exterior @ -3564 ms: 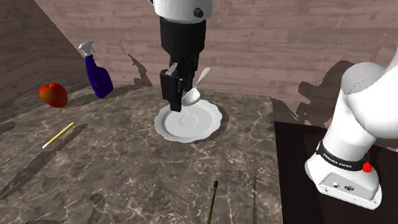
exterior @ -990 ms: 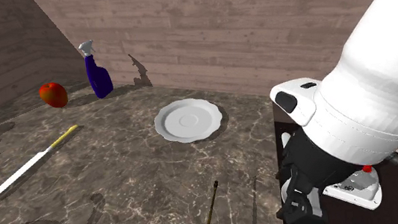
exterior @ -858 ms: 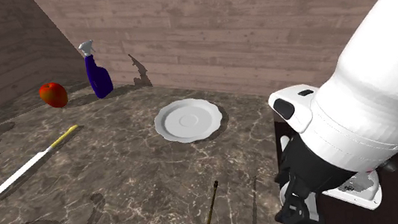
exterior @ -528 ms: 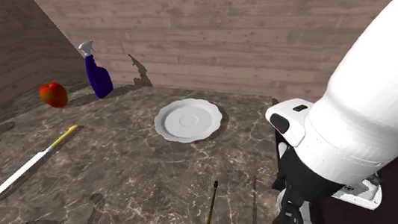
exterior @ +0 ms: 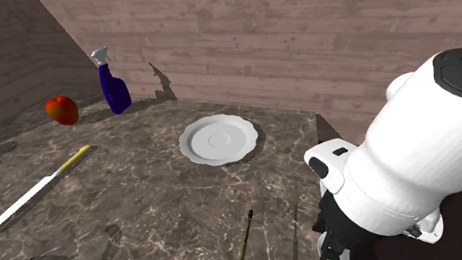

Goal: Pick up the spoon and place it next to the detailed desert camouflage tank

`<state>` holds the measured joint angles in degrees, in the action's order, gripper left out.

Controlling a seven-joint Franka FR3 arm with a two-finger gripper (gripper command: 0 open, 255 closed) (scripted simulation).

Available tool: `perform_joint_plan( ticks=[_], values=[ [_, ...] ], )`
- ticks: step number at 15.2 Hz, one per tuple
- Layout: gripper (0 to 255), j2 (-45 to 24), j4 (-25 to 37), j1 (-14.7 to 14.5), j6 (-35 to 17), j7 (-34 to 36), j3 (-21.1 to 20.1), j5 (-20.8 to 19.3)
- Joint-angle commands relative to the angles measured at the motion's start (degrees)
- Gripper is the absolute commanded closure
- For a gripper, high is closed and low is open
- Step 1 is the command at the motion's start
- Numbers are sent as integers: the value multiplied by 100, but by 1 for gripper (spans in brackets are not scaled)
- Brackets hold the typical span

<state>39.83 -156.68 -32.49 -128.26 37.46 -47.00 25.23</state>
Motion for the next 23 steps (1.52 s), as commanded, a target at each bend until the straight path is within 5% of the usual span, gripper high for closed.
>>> perform_joint_plan(
  ticks=[1, 11, 12, 17, 21, 23],
  values=[
    [255, -142, -67, 48, -219, 27, -123, 30],
    [255, -299, -158, 97, -469, 57, -262, 65],
    [0, -299, -158, 97, -469, 57, -262, 65],
    [0, -299, -158, 97, -469, 57, -262, 65],
    [0, 304, 206, -128, 511, 33, 211, -57],
    [0, 304, 205, -131, 511, 34, 213, -59]
  ],
)
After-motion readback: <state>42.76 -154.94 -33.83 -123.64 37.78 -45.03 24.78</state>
